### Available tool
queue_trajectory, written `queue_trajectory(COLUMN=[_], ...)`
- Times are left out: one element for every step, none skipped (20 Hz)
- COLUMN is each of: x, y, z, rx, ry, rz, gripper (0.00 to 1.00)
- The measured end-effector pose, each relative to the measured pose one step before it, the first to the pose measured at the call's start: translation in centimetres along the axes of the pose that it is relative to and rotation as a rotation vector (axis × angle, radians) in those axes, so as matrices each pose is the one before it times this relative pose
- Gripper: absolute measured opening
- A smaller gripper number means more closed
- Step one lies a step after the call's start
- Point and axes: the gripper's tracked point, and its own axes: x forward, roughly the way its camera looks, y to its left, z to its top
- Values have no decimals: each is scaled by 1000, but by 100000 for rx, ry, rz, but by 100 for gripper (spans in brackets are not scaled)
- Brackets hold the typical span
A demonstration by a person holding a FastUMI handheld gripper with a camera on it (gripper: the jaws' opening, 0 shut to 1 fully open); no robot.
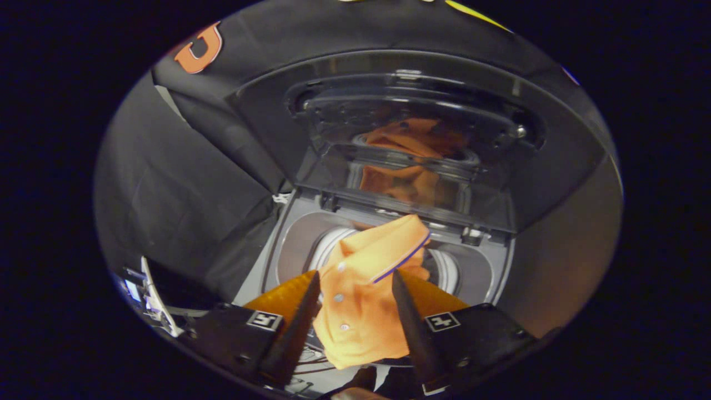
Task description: Put the clothes into the washing machine and then close the washing machine lid.
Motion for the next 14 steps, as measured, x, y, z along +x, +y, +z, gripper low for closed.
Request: queue_trajectory(x=[-178,-135,-163,-65,-21,-37,192,24,-15,-39,-141,-124,-357,-223], y=[-84,-100,3,16,0,-44,-110,-67,-55,-37,-60,-87,-77,-61], z=[364,98,-90,22,-140,-44,-33,-154,14,34,41,110,146,146], rx=[-314,-196,-16,406,313,648,493,366,188,-276,-379,-309,-480,-513], ry=[-1191,1,37,-512,110,-106,-136,46,-529,-336,-258,-748,-925,-943], rz=[-791,-501,-48,-58,-19,-16,-213,-64,-163,-246,-499,-513,-586,-625], gripper=[83,81,81,81,81,81,81,81,81,81,81,81,81,81])
